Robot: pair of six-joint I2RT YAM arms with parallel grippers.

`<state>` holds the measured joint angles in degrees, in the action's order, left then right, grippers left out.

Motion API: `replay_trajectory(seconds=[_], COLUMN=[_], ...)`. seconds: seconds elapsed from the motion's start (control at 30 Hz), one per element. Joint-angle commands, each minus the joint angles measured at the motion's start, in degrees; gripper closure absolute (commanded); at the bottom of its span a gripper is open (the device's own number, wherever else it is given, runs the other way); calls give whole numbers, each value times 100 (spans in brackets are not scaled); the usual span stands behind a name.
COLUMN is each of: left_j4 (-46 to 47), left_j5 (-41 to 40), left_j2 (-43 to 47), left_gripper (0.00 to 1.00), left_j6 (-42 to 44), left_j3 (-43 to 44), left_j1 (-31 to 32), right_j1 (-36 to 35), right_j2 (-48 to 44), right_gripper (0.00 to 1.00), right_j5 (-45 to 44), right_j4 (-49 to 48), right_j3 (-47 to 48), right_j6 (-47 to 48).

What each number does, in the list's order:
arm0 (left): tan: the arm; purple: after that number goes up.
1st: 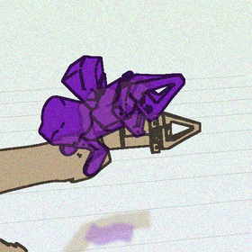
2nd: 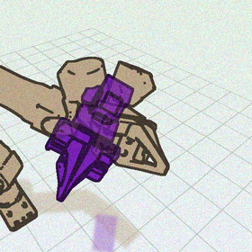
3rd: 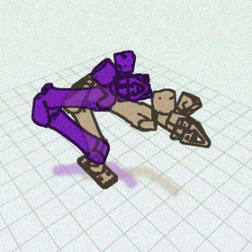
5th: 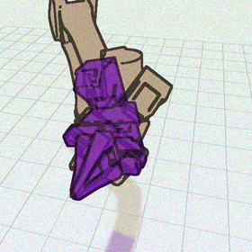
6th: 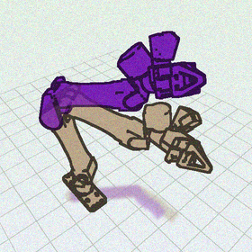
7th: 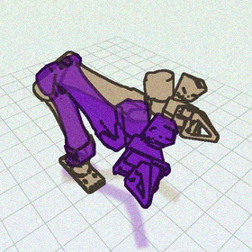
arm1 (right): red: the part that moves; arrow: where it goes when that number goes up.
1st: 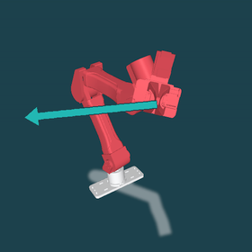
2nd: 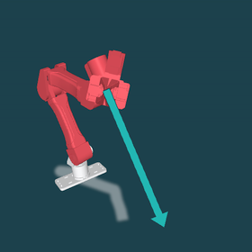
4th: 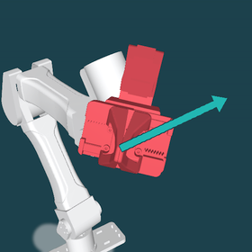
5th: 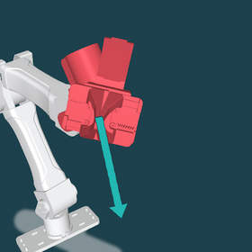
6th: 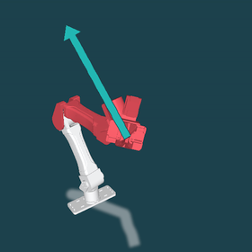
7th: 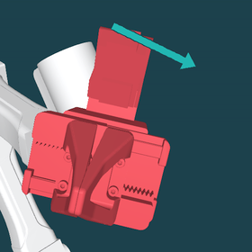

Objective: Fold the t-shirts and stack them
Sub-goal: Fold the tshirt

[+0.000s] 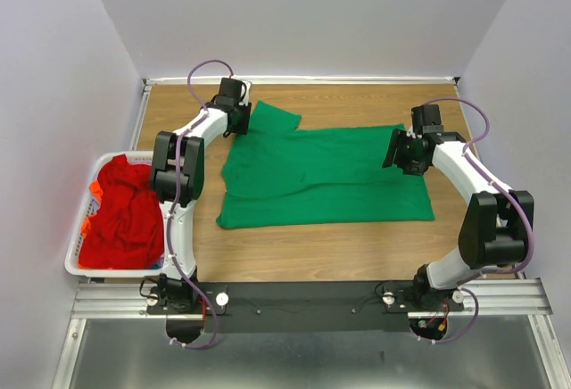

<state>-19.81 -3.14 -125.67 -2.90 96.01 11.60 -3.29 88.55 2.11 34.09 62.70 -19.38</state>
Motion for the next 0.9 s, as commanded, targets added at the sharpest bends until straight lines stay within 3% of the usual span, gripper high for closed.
replay_trajectory(seconds=[0.0,0.27,0.53,0.73,0.87], left_j4=[-180,-348,-691,-541,-480], left_j5=[199,287,717,771,736], left_j2=[-212,-406,-459,-265,-222], left_gripper=[49,55,73,100,100], left_j6=[87,79,-18,-44,-79], left_j3=[120,199,279,-29,-82], left_j1=[-61,-87,-96,-105,-105], right_j1=[-23,-23,-23,65,223], right_j2=[57,302,1146,2024,2622], right_gripper=[29,29,29,29,29], right_j5=[-176,-404,-825,-1038,-661], right_j4=[-60,-69,-156,-569,-842], right_j3=[146,620,1973,2835,3257], right_j6=[92,127,39,469,1073])
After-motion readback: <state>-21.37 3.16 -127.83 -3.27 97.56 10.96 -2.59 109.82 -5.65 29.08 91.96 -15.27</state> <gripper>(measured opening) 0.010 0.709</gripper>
